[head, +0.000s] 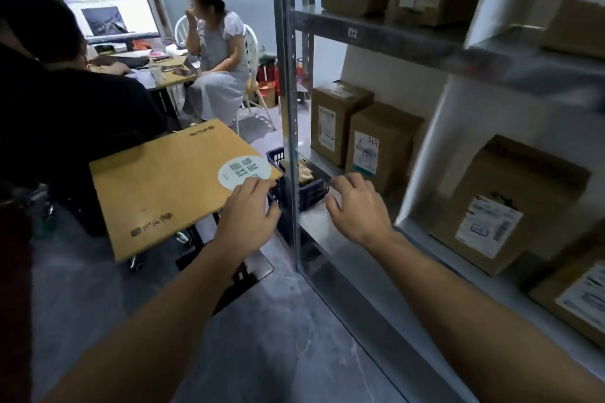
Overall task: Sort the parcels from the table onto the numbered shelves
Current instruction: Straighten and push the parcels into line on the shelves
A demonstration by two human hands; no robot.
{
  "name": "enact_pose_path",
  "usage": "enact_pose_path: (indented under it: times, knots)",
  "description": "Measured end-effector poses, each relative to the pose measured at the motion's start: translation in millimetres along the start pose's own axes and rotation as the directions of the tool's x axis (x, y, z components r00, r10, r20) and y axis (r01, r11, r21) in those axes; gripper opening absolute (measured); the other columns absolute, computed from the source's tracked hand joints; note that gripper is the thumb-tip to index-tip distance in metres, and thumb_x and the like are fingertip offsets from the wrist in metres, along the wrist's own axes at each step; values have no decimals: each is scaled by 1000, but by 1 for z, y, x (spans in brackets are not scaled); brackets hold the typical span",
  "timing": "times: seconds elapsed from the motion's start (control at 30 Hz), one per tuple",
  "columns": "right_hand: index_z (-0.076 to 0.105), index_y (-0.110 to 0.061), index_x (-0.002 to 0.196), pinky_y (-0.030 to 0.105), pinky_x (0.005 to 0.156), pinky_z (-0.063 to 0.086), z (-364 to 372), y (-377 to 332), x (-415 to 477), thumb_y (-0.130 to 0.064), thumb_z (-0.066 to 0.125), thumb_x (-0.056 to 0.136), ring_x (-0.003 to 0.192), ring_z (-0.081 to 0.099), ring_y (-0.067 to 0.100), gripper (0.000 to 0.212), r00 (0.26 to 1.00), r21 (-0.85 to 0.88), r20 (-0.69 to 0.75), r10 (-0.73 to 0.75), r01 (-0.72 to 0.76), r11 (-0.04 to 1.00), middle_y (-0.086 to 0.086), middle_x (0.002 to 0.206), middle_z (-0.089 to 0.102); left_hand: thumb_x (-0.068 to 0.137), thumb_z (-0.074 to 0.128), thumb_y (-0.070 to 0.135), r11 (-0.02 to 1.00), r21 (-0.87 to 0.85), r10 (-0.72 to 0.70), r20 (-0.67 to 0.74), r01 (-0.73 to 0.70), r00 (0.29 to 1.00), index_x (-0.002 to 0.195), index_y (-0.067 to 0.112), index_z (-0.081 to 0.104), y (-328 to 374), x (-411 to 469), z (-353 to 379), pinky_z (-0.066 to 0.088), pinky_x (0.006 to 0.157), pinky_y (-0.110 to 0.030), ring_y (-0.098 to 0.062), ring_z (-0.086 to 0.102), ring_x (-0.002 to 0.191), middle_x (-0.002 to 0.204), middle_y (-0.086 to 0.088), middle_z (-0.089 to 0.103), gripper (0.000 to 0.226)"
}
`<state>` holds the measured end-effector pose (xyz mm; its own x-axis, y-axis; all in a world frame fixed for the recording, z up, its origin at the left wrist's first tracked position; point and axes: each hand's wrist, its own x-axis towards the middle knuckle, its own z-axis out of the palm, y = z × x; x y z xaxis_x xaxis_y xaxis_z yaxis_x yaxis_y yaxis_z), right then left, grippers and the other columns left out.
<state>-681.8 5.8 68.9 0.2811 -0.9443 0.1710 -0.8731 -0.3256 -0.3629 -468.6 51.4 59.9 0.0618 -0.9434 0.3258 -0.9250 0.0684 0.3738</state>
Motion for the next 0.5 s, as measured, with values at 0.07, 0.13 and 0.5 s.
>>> enact_pose_path:
  times: [0.07,0.13,0.5]
  knots:
    - [51,-22,136,47,102,44,4,-8,25,-41,47,101,125,46,28,40,998,15,-35,45,-44,999,6,139,48,90,58,19,998,-14,54,12,-54,998,129,14,56,-15,33,-2,43,96,-43,-31,49,114,124,-8,54,39]
    - [51,-22,137,46,103,43,6,-12,46,-40,47,102,125,47,27,40,993,20,-80,84,-82,996,5,138,49,91,58,20,994,-32,109,31,-108,994,128,15,56,-26,66,0,42,98,-44,-30,49,115,124,-7,54,38]
    - [55,-19,131,47,96,46,-3,11,158,-40,50,101,118,50,30,37,973,-62,-167,161,-173,983,7,132,52,91,56,21,969,-102,231,56,-225,971,129,15,54,-30,228,42,42,98,-45,-29,47,117,126,-6,51,39]
